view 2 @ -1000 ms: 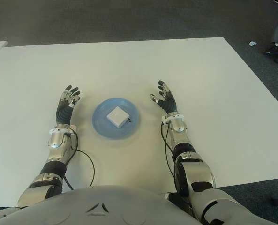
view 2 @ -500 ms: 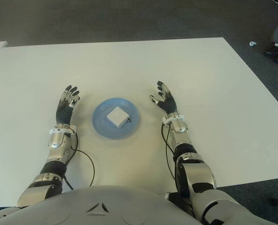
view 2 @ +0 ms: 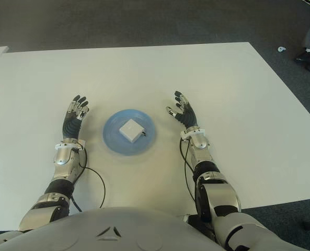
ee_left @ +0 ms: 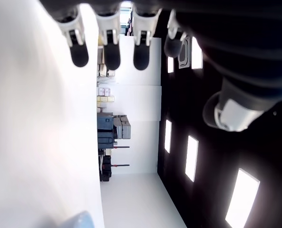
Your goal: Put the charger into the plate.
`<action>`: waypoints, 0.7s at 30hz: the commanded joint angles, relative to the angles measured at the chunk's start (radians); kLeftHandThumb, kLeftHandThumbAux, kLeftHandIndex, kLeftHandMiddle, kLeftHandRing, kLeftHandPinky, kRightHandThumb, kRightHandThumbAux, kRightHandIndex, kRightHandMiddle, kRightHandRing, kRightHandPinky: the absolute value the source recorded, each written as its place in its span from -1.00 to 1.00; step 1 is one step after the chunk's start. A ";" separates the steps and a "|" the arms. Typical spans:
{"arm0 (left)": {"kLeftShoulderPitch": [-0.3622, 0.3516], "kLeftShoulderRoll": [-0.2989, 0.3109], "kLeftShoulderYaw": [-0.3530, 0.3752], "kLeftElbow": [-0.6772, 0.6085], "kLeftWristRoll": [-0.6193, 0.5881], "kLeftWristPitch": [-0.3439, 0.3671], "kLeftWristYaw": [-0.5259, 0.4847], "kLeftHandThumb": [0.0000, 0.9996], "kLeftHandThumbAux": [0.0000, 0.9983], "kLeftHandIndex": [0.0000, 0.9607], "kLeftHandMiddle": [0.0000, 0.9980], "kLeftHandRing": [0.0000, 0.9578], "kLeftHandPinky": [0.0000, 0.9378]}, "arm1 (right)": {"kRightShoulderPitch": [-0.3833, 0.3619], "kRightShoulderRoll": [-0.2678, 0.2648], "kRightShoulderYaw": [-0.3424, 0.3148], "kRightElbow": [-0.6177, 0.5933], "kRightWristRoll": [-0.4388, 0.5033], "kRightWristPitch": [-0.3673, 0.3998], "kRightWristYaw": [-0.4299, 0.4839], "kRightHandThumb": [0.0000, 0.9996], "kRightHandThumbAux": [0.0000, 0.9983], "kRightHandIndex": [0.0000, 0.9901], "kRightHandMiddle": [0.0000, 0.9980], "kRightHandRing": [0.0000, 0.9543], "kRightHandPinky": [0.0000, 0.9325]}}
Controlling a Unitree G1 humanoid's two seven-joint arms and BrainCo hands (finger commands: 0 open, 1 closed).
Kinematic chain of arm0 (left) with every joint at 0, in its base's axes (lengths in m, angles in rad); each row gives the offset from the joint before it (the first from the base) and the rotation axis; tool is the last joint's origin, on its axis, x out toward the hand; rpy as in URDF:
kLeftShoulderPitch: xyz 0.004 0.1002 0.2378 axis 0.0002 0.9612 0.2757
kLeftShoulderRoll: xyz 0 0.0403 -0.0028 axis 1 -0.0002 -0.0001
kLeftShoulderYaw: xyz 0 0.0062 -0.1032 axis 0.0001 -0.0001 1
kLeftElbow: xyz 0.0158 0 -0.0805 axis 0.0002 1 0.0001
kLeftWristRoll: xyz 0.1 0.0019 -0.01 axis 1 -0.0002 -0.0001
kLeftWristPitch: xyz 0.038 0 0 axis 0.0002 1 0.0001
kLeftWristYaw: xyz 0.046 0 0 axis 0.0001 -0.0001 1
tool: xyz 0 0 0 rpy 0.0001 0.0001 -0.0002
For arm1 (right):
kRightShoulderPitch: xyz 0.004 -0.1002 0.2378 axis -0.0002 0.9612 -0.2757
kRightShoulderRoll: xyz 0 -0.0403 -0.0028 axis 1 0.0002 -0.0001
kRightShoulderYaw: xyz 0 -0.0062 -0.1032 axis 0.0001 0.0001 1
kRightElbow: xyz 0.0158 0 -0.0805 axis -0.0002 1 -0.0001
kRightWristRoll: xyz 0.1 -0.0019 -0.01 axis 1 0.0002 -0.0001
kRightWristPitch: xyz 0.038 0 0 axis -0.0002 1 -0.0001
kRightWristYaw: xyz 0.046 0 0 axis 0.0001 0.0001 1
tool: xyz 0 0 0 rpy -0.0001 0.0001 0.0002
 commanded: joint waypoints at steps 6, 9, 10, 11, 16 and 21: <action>0.101 -0.019 -0.002 0.099 0.000 0.068 -0.001 -1.00 0.06 -0.94 -0.77 -0.77 -0.73 | 0.112 0.041 0.019 0.047 -0.017 0.081 -0.006 -0.82 0.59 -1.00 -1.00 -1.00 -0.98; 0.102 -0.019 -0.003 0.098 0.000 0.069 -0.002 -1.00 0.05 -0.95 -0.77 -0.77 -0.73 | 0.113 0.043 0.018 0.047 -0.015 0.083 -0.007 -0.82 0.59 -1.00 -1.00 -1.00 -0.98; 0.102 -0.018 -0.003 0.097 0.000 0.069 -0.003 -1.00 0.05 -0.94 -0.77 -0.77 -0.73 | 0.114 0.044 0.018 0.046 -0.014 0.084 -0.007 -0.82 0.59 -1.00 -1.00 -1.00 -0.98; 0.103 -0.018 -0.003 0.096 0.000 0.069 -0.003 -1.00 0.05 -0.94 -0.77 -0.77 -0.72 | 0.115 0.046 0.017 0.046 -0.012 0.084 -0.007 -0.82 0.59 -1.00 -1.00 -1.00 -0.98; 0.105 -0.017 -0.003 0.095 0.000 0.070 -0.004 -1.00 0.05 -0.94 -0.76 -0.76 -0.72 | 0.119 0.055 0.010 0.042 -0.001 0.082 -0.003 -0.79 0.59 -1.00 -1.00 -1.00 -0.96; 0.107 -0.015 -0.004 0.093 0.000 0.070 -0.005 -1.00 0.05 -0.94 -0.76 -0.76 -0.72 | 0.127 0.064 0.005 0.032 0.005 0.083 -0.001 -0.75 0.56 -1.00 -1.00 -1.00 -0.96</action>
